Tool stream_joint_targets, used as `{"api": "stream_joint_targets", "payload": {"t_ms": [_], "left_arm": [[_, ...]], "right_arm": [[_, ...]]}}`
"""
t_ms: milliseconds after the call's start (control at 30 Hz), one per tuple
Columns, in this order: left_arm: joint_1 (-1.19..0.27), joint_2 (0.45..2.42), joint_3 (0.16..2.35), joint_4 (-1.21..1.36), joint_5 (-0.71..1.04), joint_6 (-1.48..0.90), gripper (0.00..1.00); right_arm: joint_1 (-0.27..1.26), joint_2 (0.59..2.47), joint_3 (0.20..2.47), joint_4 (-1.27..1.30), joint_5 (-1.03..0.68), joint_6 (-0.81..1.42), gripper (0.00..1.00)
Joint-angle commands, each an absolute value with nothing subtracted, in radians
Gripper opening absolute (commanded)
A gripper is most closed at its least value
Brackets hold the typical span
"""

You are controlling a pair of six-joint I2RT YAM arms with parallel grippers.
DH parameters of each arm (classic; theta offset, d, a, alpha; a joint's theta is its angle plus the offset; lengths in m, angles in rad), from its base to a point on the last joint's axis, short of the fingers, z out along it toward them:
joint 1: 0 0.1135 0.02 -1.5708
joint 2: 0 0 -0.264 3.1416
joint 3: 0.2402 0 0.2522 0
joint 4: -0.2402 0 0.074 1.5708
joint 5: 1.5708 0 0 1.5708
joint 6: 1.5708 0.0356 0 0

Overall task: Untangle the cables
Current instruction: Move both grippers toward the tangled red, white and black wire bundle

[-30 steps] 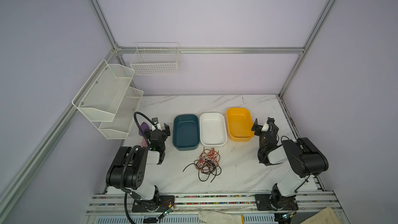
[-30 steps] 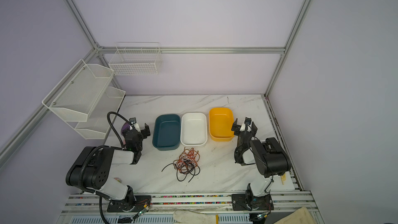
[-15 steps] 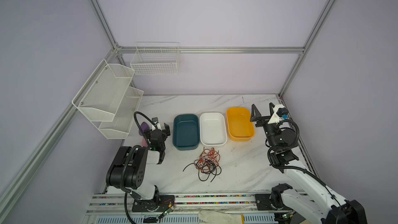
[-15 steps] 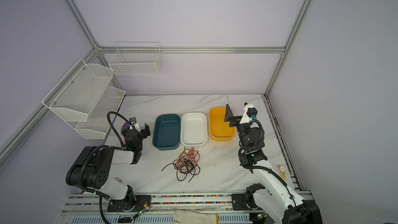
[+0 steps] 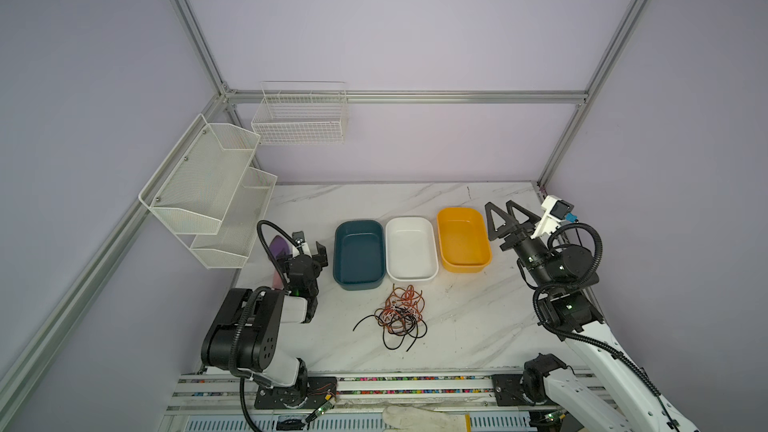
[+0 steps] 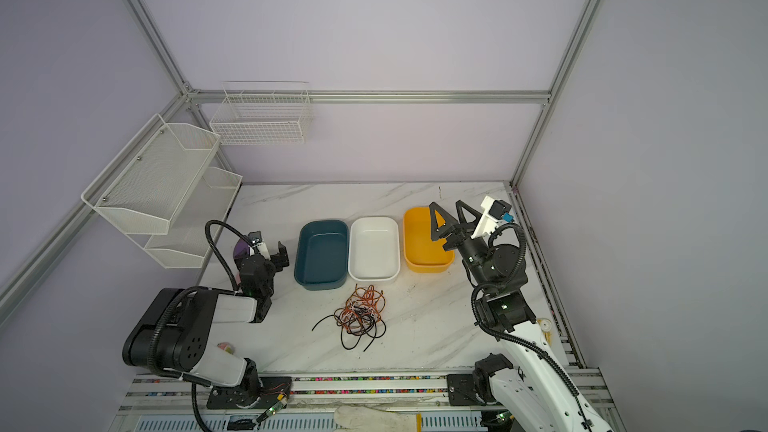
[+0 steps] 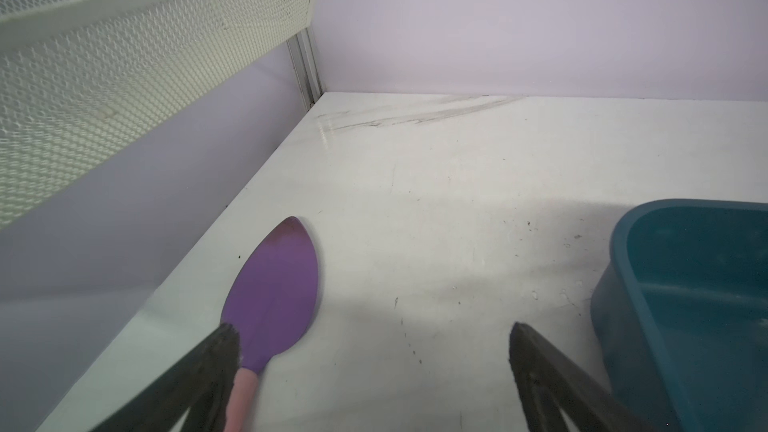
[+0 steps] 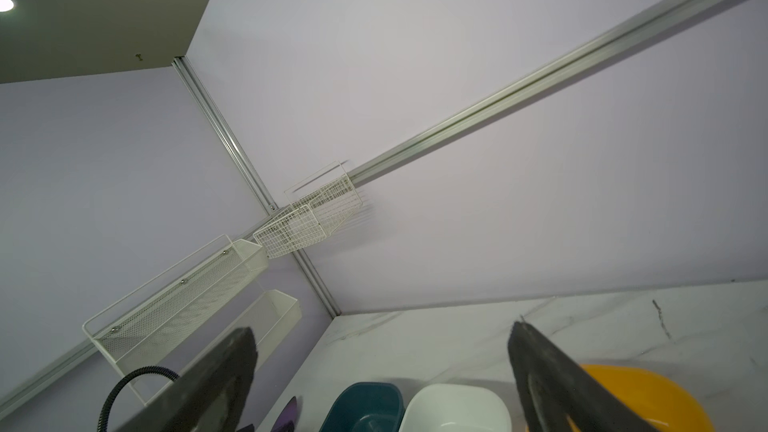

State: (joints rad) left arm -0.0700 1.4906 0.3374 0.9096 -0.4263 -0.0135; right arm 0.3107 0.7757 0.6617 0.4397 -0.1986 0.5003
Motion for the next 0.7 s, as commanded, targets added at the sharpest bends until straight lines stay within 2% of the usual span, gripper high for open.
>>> {"api": "stream_joint_targets", "payload": {"t_ms": [0,100,200,333,433,533,667], "left_arm": [[-0.101,1.318,0.349,0.848,-0.435,0.027,1.0],[-0.128,1.165,0.339,0.811,-0.451,-0.061,1.0],[-0.129,0.977,0.419,0.534,-0.388,-0.199,1.0],[-0.127,0.822,0.596,0.049,-0.407,-0.407,1.0],[-0.126,0.757,0.692,-0.146,-0.214,-0.427,1.0],[-0.127,0.701,0.752,-0.291,-0.137,-0.491,1.0],[-0.127,0.629,0.772,-0.39,0.083,-0.461,1.0]], "right_arm": [[0.315,0.822,0.741,0.272,-0.277,0.526,0.98],[0.355,0.871,0.785,0.154,-0.286,0.458,0.98],[0.381,0.863,0.755,0.117,-0.287,0.429,0.98],[0.422,0.838,0.715,0.06,-0.247,0.398,0.98],[0.455,0.845,0.706,0.015,-0.244,0.384,0.96],[0.515,0.861,0.692,-0.005,-0.224,0.38,0.92],[0.628,0.882,0.669,-0.031,-0.15,0.39,0.86]]}}
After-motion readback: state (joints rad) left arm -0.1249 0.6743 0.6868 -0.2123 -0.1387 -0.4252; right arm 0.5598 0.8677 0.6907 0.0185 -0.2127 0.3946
